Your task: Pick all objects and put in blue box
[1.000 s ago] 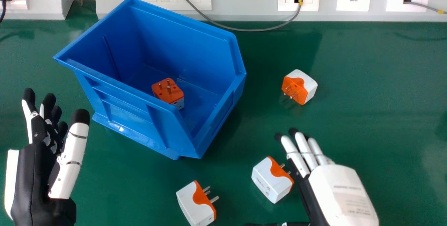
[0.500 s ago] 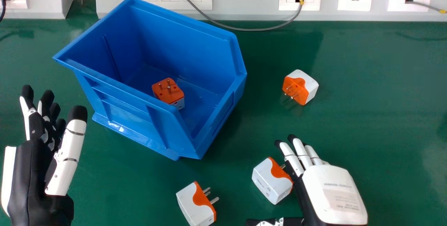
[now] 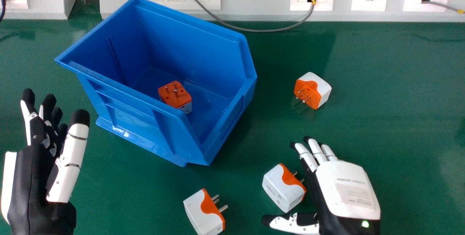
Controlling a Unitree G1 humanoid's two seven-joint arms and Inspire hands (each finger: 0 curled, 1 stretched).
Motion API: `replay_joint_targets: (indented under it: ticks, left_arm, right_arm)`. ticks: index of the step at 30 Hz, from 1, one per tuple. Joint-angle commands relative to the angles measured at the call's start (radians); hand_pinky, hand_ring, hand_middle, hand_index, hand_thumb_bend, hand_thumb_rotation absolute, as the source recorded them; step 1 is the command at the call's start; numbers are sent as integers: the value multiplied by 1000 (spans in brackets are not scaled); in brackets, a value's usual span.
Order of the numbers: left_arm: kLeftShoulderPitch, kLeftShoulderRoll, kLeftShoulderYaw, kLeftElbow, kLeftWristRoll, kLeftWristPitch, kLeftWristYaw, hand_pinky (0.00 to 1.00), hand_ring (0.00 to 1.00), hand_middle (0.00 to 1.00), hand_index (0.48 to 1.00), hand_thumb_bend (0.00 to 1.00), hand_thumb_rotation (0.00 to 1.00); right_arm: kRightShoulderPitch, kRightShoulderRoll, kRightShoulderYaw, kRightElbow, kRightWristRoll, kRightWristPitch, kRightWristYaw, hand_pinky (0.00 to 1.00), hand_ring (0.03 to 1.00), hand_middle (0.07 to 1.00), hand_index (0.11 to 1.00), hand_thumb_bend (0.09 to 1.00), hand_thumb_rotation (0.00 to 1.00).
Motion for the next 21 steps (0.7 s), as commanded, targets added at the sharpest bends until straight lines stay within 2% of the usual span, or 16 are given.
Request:
replay_joint_targets:
  ticks: [1, 4, 5, 8, 12, 14, 15, 18, 21]
  left_arm:
    - [-6, 16, 12, -9, 14, -30, -1, 1000, 1000, 1000, 1000, 550, 656]
    - [-2, 12, 10, -14, 24, -33, 10, 1000, 1000, 1000, 1000, 544, 654]
    - [-1, 12, 10, -15, 25, -34, 10, 1000, 1000, 1000, 1000, 538, 650]
    - [1, 14, 9, -13, 19, -39, 6, 1000, 1000, 1000, 1000, 532, 649]
    - [5, 11, 9, -17, 29, -35, 13, 1000, 1000, 1000, 1000, 544, 658]
    - [8, 10, 8, -23, 29, -30, 15, 1000, 1000, 1000, 1000, 539, 656]
    - [9, 8, 7, -26, 24, -28, 15, 1000, 1000, 1000, 1000, 547, 657]
    - [11, 8, 5, -25, 16, -31, 12, 1000, 1000, 1000, 1000, 550, 653]
    - [9, 9, 4, -22, 15, -34, 11, 1000, 1000, 1000, 1000, 545, 650]
  right_arm:
    - [-21, -1, 2, 0, -2, 17, -2, 801, 919, 939, 887, 710, 508]
    - [-31, -4, 7, 4, -10, 44, 10, 778, 899, 924, 875, 707, 467]
    - [-34, -3, 9, 3, -10, 53, 19, 777, 898, 922, 875, 705, 465]
    - [-42, -4, 16, -6, -13, 80, 46, 765, 890, 914, 867, 707, 377]
    - [-50, -7, 36, -28, -46, 133, 96, 745, 867, 891, 844, 690, 326]
    - [-57, -11, 50, -37, -64, 162, 138, 742, 856, 877, 830, 663, 309]
    - [-62, -12, 56, -40, -69, 174, 154, 738, 849, 869, 821, 654, 293]
    - [-71, -10, 72, -48, -85, 198, 187, 712, 818, 841, 793, 681, 265]
    - [-77, -9, 86, -54, -93, 213, 202, 700, 803, 826, 776, 698, 268]
